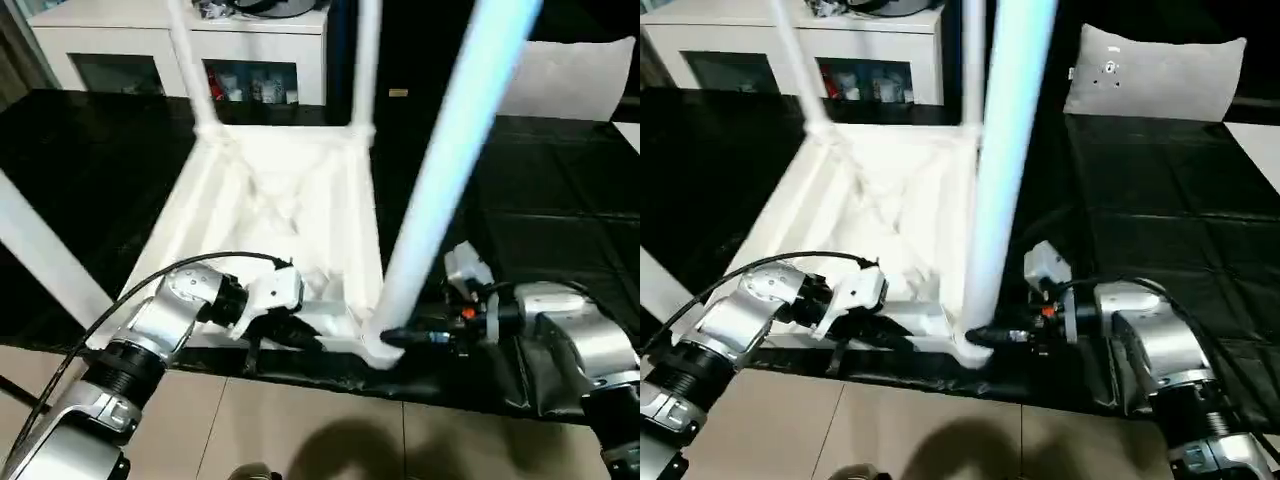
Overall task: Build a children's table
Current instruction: Rotate leg to tighten
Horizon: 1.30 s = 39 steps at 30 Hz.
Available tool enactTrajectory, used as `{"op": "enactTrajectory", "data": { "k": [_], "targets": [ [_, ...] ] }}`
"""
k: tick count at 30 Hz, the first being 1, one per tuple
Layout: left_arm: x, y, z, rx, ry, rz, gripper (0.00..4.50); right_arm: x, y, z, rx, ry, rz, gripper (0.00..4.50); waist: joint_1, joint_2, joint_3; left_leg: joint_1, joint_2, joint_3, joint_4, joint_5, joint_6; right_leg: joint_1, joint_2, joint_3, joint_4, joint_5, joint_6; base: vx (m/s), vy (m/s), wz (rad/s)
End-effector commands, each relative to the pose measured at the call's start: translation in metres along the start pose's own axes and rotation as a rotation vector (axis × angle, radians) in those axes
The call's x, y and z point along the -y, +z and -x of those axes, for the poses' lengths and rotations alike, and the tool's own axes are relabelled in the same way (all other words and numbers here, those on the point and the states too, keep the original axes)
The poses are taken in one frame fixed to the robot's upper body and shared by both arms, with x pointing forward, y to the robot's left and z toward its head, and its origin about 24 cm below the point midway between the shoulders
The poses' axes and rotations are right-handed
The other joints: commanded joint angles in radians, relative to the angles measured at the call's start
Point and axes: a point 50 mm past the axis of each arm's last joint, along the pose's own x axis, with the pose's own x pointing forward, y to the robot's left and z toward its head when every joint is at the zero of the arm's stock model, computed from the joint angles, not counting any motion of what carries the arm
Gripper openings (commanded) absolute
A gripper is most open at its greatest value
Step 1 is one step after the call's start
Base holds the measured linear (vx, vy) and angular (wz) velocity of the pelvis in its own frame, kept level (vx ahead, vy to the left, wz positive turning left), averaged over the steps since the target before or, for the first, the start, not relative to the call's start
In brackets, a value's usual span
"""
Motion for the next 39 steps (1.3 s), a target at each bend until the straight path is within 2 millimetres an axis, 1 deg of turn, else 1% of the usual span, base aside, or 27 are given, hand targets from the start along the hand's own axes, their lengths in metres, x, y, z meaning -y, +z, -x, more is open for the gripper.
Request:
{"op": "enactTrajectory", "data": {
  "k": [1, 2, 3, 5, 8, 13, 17, 18, 19, 20, 21, 22, 23, 24, 25, 26, 27, 28, 30, 31, 33, 34, 35, 36, 37, 38, 39],
  "targets": [
    [0.0, 0.015, -0.002, 0.014, -0.059, -0.08, 0.0, 0.002, 0.009, -0.001, 0.011, 0.017, 0.029, 2.93, -0.005, -0.021, -0.068, 0.004, 0.037, -0.003, -0.072, -0.187, 0.066, 0.058, -0.054, 0.041, -0.071, -0.309, -0.192, 0.0, 0.0, 0.0],
    [0.0, 0.015, -0.001, 0.015, -0.059, -0.08, 0.0, 0.002, 0.009, -0.001, 0.014, 0.023, 0.028, 2.93, -0.004, -0.021, -0.068, 0.004, 0.037, -0.004, -0.072, -0.185, 0.065, 0.058, -0.054, 0.04, -0.07, -0.311, -0.19, 0.0, 0.0, 0.0],
    [0.0, 0.015, -0.001, 0.015, -0.061, -0.08, 0.0, 0.001, 0.01, -0.003, 0.017, 0.041, 0.022, 2.63, -0.005, -0.022, -0.068, 0.004, 0.037, -0.003, -0.072, -0.185, 0.064, 0.058, -0.054, 0.04, -0.071, -0.313, -0.188, 0.0, 0.0, 0.0],
    [-0.001, 0.015, 0.0, 0.015, -0.061, -0.08, 0.0, 0.0, 0.01, -0.003, 0.018, 0.057, 0.014, 2.55, -0.006, -0.022, -0.069, 0.004, 0.037, -0.004, -0.071, -0.177, 0.065, 0.058, -0.053, 0.04, -0.07, -0.304, -0.189, 0.0, 0.0, 0.0],
    [-0.001, 0.015, 0.0, 0.015, -0.061, -0.079, 0.0, -0.001, 0.009, -0.004, 0.015, 0.073, 0.003, 2.2, -0.005, -0.023, -0.07, 0.003, 0.036, -0.003, -0.07, -0.161, 0.071, 0.059, -0.051, 0.04, -0.067, -0.276, -0.198, 0.0, 0.0, 0.0],
    [-0.001, 0.014, -0.001, 0.036, -0.039, -0.055, 0.0, -0.007, 0.008, -0.005, 0.045, 0.095, -0.041, 2.05, -0.004, -0.023, -0.069, 0.005, 0.037, -0.003, -0.071, -0.172, 0.066, 0.058, -0.052, 0.041, -0.07, -0.304, -0.191, 0.0, 0.0, 0.0],
    [-0.007, 0.016, -0.004, 0.058, 0.056, -0.006, 0.0, -0.008, 0.008, -0.013, 0.086, 0.025, -0.088, 2.04, -0.003, -0.024, -0.068, 0.006, 0.037, -0.003, -0.071, -0.172, 0.06, 0.056, -0.052, 0.041, -0.07, -0.308, -0.187, 0.0, 0.0, 0.0],
    [-0.01, 0.018, -0.006, 0.071, 0.086, 0.012, 0.0, -0.006, 0.008, -0.015, 0.089, -0.006, -0.096, 2.04, -0.004, -0.025, -0.065, 0.005, 0.035, -0.003, -0.072, -0.186, 0.054, 0.056, -0.053, 0.04, -0.074, -0.344, -0.178, 0.0, 0.0, 0.0],
    [-0.014, 0.021, -0.009, 0.092, 0.141, 0.044, 0.0, -0.004, 0.007, -0.021, 0.088, -0.071, -0.101, 2.04, -0.006, -0.026, -0.064, 0.006, 0.035, -0.002, -0.073, -0.192, 0.048, 0.055, -0.052, 0.042, -0.076, -0.36, -0.171, 0.0, 0.0, 0.0],
    [-0.017, 0.023, -0.012, 0.105, 0.176, 0.059, 0.0, 0.0, 0.006, -0.025, 0.084, -0.136, -0.102, 2.04, -0.008, -0.026, -0.061, 0.006, 0.032, -0.004, -0.074, -0.207, 0.038, 0.055, -0.052, 0.041, -0.079, -0.4, -0.159, 0.0, 0.0, 0.0],
    [-0.017, 0.023, -0.012, 0.105, 0.176, 0.059, 0.0, 0.0, 0.006, -0.025, 0.084, -0.136, -0.102, 2.04, -0.011, -0.027, -0.061, 0.004, 0.031, -0.005, -0.075, -0.212, 0.03, 0.055, -0.053, 0.04, -0.081, -0.422, -0.149, 0.0, 0.0, 0.0],
    [-0.02, 0.026, -0.015, 0.117, 0.212, 0.077, 0.0, 0.004, 0.005, -0.03, 0.079, -0.214, -0.116, 2.04, -0.021, -0.026, -0.059, 0.005, 0.026, -0.007, -0.076, -0.223, 0.017, 0.053, -0.053, 0.037, -0.091, -0.488, -0.116, 0.0, 0.0, 0.0],
    [-0.021, 0.027, -0.018, 0.122, 0.232, 0.086, 0.0, 0.007, 0.004, -0.033, 0.075, -0.262, -0.126, 2.04, -0.026, -0.028, -0.059, 0.001, 0.024, -0.009, -0.077, -0.221, 0.012, 0.057, -0.053, 0.035, -0.091, -0.503, -0.104, 0.0, 0.0, 0.0],
    [-0.024, 0.03, -0.022, 0.133, 0.265, 0.105, 0.0, 0.012, 0.004, -0.039, 0.081, -0.331, -0.14, 2.03, -0.035, -0.027, -0.059, -0.003, 0.022, -0.01, -0.078, -0.222, 0.006, 0.057, -0.053, 0.034, -0.094, -0.525, -0.087, 0.0, 0.0, 0.0],
    [-0.027, 0.034, -0.027, 0.145, 0.3, 0.127, 0.0, 0.016, 0.005, -0.045, 0.085, -0.404, -0.153, 2.03, -0.042, -0.029, -0.057, -0.003, 0.02, -0.011, -0.077, -0.228, 0.006, 0.056, -0.052, 0.032, -0.098, -0.54, -0.079, 0.0, 0.0, 0.0],
    [-0.03, 0.037, -0.032, 0.155, 0.338, 0.148, 0.0, 0.02, 0.007, -0.051, 0.086, -0.464, -0.167, 2.03, -0.051, -0.027, -0.06, -0.004, 0.018, -0.012, -0.077, -0.222, 0.005, 0.058, -0.052, 0.032, -0.097, -0.534, -0.075, 0.0, 0.0, 0.0],
    [-0.034, 0.041, -0.036, 0.166, 0.38, 0.17, 0.0, 0.023, 0.008, -0.057, 0.088, -0.519, -0.183, 2.01, -0.057, -0.028, -0.059, -0.005, 0.017, -0.011, -0.075, -0.22, 0.003, 0.055, -0.049, 0.032, -0.097, -0.528, -0.077, 0.0, 0.0, 0.0],
    [-0.038, 0.044, -0.039, 0.176, 0.418, 0.188, 0.0, 0.026, 0.008, -0.062, 0.089, -0.58, -0.204, 2.0, -0.067, -0.029, -0.06, -0.003, 0.013, -0.01, -0.073, -0.217, 0.003, 0.052, -0.047, 0.03, -0.101, -0.531, -0.077, 0.0, 0.0, 0.0],
    [-0.045, 0.05, -0.045, 0.196, 0.508, 0.219, 0.0, 0.031, 0.009, -0.071, 0.087, -0.678, -0.242, 2.0, -0.075, -0.027, -0.062, -0.001, 0.011, -0.01, -0.071, -0.209, 0.009, 0.051, -0.045, 0.03, -0.102, -0.524, -0.08, 0.0, 0.0, 0.0],
    [-0.047, 0.053, -0.047, 0.201, 0.542, 0.231, 0.0, 0.033, 0.01, -0.074, 0.086, -0.71, -0.252, 2.0, -0.078, -0.026, -0.063, -0.002, 0.013, -0.011, -0.071, -0.205, 0.012, 0.052, -0.045, 0.031, -0.099, -0.5, -0.088, 0.0, 0.0, 0.0],
    [-0.05, 0.059, -0.053, 0.216, 0.599, 0.245, 0.0, 0.036, 0.014, -0.082, 0.118, -0.767, -0.236, 2.0, -0.078, -0.025, -0.067, -0.003, 0.014, -0.009, -0.071, -0.184, 0.026, 0.054, -0.043, 0.034, -0.093, -0.437, -0.102, 0.0, 0.0, 0.0],
    [-0.051, 0.063, -0.058, 0.23, 0.619, 0.247, 0.0, 0.038, 0.017, -0.086, 0.155, -0.81, -0.221, 2.0, -0.076, -0.024, -0.07, -0.002, 0.015, -0.007, -0.07, -0.169, 0.034, 0.054, -0.045, 0.035, -0.091, -0.389, -0.119, 0.0, 0.0, 0.0],
    [-0.05, 0.065, -0.06, 0.233, 0.622, 0.249, 0.0, 0.039, 0.018, -0.087, 0.166, -0.824, -0.222, 2.0, -0.075, -0.024, -0.071, -0.004, 0.016, -0.006, -0.07, -0.16, 0.038, 0.056, -0.045, 0.036, -0.087, -0.368, -0.127, 0.0, 0.0, 0.0],
    [-0.05, 0.065, -0.06, 0.233, 0.622, 0.249, 0.0, 0.039, 0.018, -0.087, 0.166, -0.824, -0.222, 2.53, -0.072, -0.023, -0.072, -0.005, 0.017, -0.006, -0.069, -0.139, 0.048, 0.058, -0.044, 0.037, -0.083, -0.321, -0.141, 0.0, 0.0, 0.0],
    [-0.05, 0.066, -0.06, 0.235, 0.62, 0.247, 0.0, 0.039, 0.019, -0.087, 0.18, -0.834, -0.227, 2.53, -0.07, -0.023, -0.072, -0.006, 0.017, -0.006, -0.069, -0.129, 0.053, 0.06, -0.043, 0.037, -0.081, -0.298, -0.147, 0.0, 0.0, 0.0],
    [-0.05, 0.066, -0.061, 0.235, 0.62, 0.245, 0.0, 0.04, 0.021, -0.087, 0.201, -0.84, -0.231, 2.67, -0.068, -0.021, -0.074, -0.005, 0.018, -0.005, -0.069, -0.113, 0.063, 0.062, -0.043, 0.038, -0.075, -0.251, -0.163, 0.0, 0.0, 0.0],
    [-0.049, 0.065, -0.06, 0.229, 0.611, 0.23, 0.0, 0.039, 0.023, -0.084, 0.229, -0.83, -0.227, 2.82, -0.068, -0.02, -0.074, -0.005, 0.018, -0.005, -0.069, -0.106, 0.073, 0.064, -0.044, 0.038, -0.074, -0.226, -0.174, 0.0, 0.0, 0.0]
  ]
}}
